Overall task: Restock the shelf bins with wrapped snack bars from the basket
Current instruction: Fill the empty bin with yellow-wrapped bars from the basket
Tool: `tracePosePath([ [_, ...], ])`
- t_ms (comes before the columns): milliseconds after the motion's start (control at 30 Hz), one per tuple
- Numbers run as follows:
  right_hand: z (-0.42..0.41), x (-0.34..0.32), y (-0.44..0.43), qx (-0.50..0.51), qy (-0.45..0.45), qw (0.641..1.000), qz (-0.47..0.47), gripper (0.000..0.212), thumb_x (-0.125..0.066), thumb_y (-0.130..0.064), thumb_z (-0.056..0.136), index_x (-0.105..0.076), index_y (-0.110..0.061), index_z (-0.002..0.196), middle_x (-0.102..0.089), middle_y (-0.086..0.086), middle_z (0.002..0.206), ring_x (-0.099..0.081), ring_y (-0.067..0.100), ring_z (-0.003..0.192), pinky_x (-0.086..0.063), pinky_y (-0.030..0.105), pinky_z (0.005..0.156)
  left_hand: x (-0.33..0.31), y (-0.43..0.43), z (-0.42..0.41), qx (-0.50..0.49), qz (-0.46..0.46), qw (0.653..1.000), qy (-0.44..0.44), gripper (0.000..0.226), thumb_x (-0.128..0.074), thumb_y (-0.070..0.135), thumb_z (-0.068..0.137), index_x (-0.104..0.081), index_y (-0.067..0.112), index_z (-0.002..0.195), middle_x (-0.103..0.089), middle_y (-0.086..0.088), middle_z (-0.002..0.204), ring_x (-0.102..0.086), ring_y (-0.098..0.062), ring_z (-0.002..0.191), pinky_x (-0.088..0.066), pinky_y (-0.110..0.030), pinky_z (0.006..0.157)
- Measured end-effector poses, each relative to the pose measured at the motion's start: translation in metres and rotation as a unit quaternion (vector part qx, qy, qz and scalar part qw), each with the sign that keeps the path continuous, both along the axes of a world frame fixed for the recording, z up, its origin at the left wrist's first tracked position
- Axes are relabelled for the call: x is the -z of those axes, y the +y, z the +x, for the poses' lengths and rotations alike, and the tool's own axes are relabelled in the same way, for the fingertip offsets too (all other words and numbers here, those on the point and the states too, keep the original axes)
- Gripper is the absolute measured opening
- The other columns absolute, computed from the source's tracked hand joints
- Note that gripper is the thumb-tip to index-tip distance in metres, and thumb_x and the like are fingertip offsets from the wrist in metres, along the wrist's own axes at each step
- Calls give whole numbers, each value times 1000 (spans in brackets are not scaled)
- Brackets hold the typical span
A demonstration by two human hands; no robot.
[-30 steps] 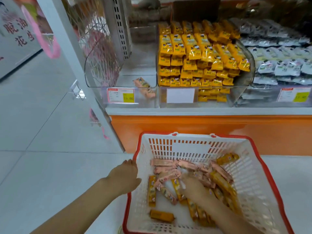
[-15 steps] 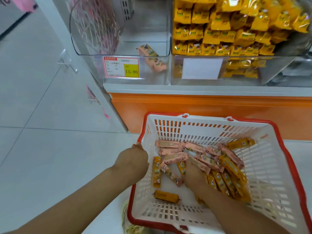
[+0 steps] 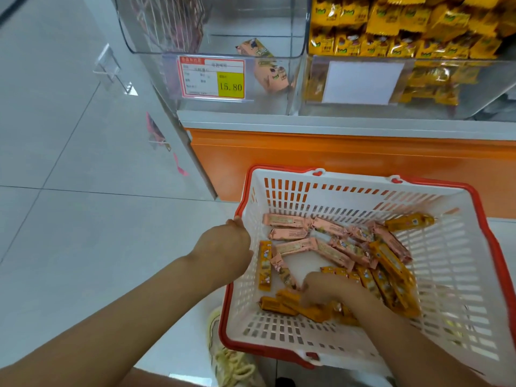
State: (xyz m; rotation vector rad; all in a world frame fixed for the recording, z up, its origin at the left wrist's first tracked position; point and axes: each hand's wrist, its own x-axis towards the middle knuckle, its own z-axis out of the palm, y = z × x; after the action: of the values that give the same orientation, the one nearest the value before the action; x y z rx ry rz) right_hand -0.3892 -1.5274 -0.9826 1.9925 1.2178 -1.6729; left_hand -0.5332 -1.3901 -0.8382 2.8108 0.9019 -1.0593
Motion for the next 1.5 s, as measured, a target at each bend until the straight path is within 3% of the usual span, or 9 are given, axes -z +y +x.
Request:
tracePosePath([
  [200, -35, 14, 8, -44, 33, 996, 70, 15, -57, -20, 91, -48, -10, 97, -38, -2, 73, -44, 18, 78, -29, 21, 51, 3, 2, -2, -7, -3, 1000, -19, 66, -33, 36, 102, -6, -3, 149, -47, -15, 137, -54, -26, 118, -48, -32, 91],
  [433, -37, 24, 10, -33, 26, 998, 38, 26, -49, -17, 92, -36, -17, 71, -38, 2, 68, -35, 14, 57, -27, 24, 49, -3, 3, -1, 6, -8, 999, -36, 57, -35, 37, 102, -26, 0, 145, -55, -13, 127, -57, -24, 112, -48, -29, 88],
  [567, -32, 29, 10, 3, 37, 999, 20, 31, -56, -26, 93, -50, -5, 114, -49, 7, 93, -47, 20, 78, -34, 22, 53, -7, 4, 1, 16, -16, 999, -42, 45, -36, 35, 102, -44, 3, 133, -58, -10, 117, -59, -22, 105, -47, -28, 82],
  [933, -25, 39, 7, -26, -9, 1000, 12, 41, -71, -43, 84, -46, -16, 64, -43, 0, 63, -41, 13, 53, -35, 24, 51, -13, 4, 4, -13, -54, 997, -57, 34, -39, 32, 101, -54, 5, 115, -52, -5, 92, -59, -21, 98, -43, -26, 74],
  [1133, 1, -3, -2, 74, -9, 993, 87, 49, -75, -32, 81, -34, -18, 57, -29, 1, 55, -29, 13, 46, -27, 27, 49, -8, -1, 21, -83, -25, 996, -3, 36, -41, 17, 100, -45, 0, 132, -49, -14, 136, -55, -25, 114, -45, -29, 80],
  [1200, 13, -23, -10, 182, 9, 970, 160, 28, -78, -32, 78, -55, -20, 66, -55, 0, 68, -54, 13, 59, -44, 29, 57, -10, -12, 28, -109, -22, 994, 0, 54, -41, 18, 101, -21, -5, 145, -22, -21, 153, -45, -30, 129, -45, -35, 94],
  [1267, 22, -46, -14, 305, 23, 925, 223, 41, -80, -34, 74, -69, -10, 105, -67, 1, 112, -65, 19, 99, -52, 37, 87, -16, -21, 33, -134, -48, 988, -68, 49, -44, 22, 99, -32, -1, 141, -36, -16, 146, -48, -28, 125, -45, -35, 94],
  [1367, 34, -86, -13, 433, 12, 838, 330, 42, -79, -33, 76, -69, -1, 101, -71, 11, 84, -68, 21, 73, -55, 35, 70, -29, -27, 40, -189, -149, 953, -181, 42, -41, 30, 101, -44, 5, 134, -50, -12, 136, -51, -25, 121, -43, -31, 95],
  [1500, 37, -151, -13, 456, 7, 766, 454, 26, -77, -31, 80, -70, -14, 98, -70, 16, 94, -66, 33, 90, -55, 44, 81, -45, -35, 53, -277, -318, 840, -343, 37, -40, 20, 102, -40, 11, 138, -55, -10, 130, -54, -27, 118, -42, -34, 102],
])
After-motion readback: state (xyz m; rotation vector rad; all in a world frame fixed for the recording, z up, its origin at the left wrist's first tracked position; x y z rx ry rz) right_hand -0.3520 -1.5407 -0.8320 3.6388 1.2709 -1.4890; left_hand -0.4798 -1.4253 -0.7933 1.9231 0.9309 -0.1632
